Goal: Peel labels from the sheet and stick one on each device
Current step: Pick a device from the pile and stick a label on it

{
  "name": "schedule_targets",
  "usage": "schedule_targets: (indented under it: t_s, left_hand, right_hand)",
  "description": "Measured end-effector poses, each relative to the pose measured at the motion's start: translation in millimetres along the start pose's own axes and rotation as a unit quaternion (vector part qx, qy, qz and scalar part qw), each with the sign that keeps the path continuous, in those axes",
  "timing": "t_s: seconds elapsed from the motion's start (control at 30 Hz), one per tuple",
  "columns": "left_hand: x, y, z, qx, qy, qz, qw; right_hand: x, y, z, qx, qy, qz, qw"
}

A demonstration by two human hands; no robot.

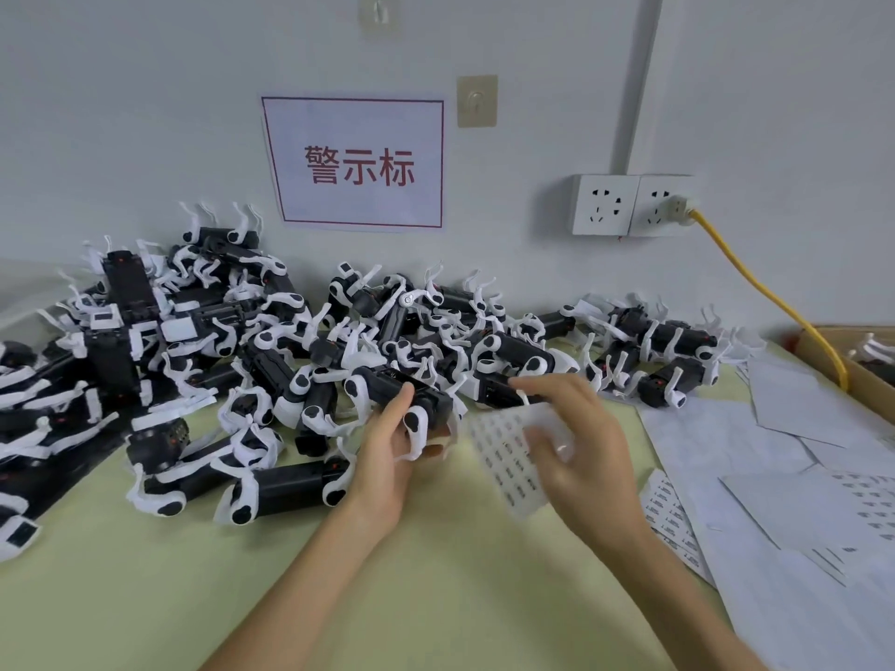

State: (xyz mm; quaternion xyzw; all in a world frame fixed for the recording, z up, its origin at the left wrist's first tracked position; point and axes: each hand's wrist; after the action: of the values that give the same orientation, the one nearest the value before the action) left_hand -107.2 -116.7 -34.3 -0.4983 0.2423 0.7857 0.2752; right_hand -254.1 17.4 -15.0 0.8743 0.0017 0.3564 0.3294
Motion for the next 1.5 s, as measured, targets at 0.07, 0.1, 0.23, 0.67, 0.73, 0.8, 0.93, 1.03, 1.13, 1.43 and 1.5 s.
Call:
schedule_targets:
  t_s: [0.07, 0.1, 0.23, 0.67, 0.73, 0.8, 0.93, 1.03, 1.13, 1.43, 1.5]
  left_hand:
    - [-2, -3, -2, 0.044, -0.032, 0.003, 0.998]
    - [-5, -4, -3, 0.073, -0.054, 0.0, 0.996]
    - [-13, -10, -3, 0.213, -0.113, -0.031, 0.97]
    - [-7, -16, 4, 0.237, -0.143, -0.105, 0.955]
    - [-7, -16, 5, 0.23, -0.136, -0.103, 0.958]
    - [-9, -16, 5, 0.231, -0.133, -0.103, 0.958]
    - [-10, -15, 2, 0.234, -0.144, -0.103, 0.956]
    - [-11, -14, 3, 0.235, -0.143, -0.093, 0.957]
    - [-12, -14, 4, 0.229, -0.133, -0.086, 0.96]
    - [-6, -14, 3, 0.232, -0.126, -0.086, 0.961]
    - [-5, -14, 3, 0.233, -0.12, -0.09, 0.961]
  right_hand:
    - [3, 0, -3, -0.106, 0.012, -0.009, 0.994]
    - [3, 1, -4, -0.137, 0.017, -0.01, 0.99]
    - [-1, 1, -5, -0.158, 0.026, -0.009, 0.987]
    - [-6, -3, 12, -0.004, -0.012, 0.091, 0.996]
    - [-6, -2, 11, -0.017, 0.008, 0.086, 0.996]
    - [-6, -2, 12, -0.027, 0.026, 0.084, 0.996]
    - [-7, -3, 14, -0.033, 0.043, 0.082, 0.995]
    - [-7, -5, 16, -0.037, 0.05, 0.074, 0.995]
    - [-6, -5, 17, -0.03, 0.056, 0.075, 0.995]
    - [-5, -4, 15, -0.054, 0.073, 0.106, 0.99]
    - [-3, -4, 12, -0.057, 0.033, 0.102, 0.993]
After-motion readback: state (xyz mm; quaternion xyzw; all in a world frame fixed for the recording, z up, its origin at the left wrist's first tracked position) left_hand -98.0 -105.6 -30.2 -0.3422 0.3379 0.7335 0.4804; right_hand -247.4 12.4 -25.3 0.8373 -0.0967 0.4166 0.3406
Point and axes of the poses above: each hand's wrist, its own y-axis towards the middle knuckle, its own z-axis out of the palm, x = y × z, and after that the axes turned 14 degrees about x, right-handed
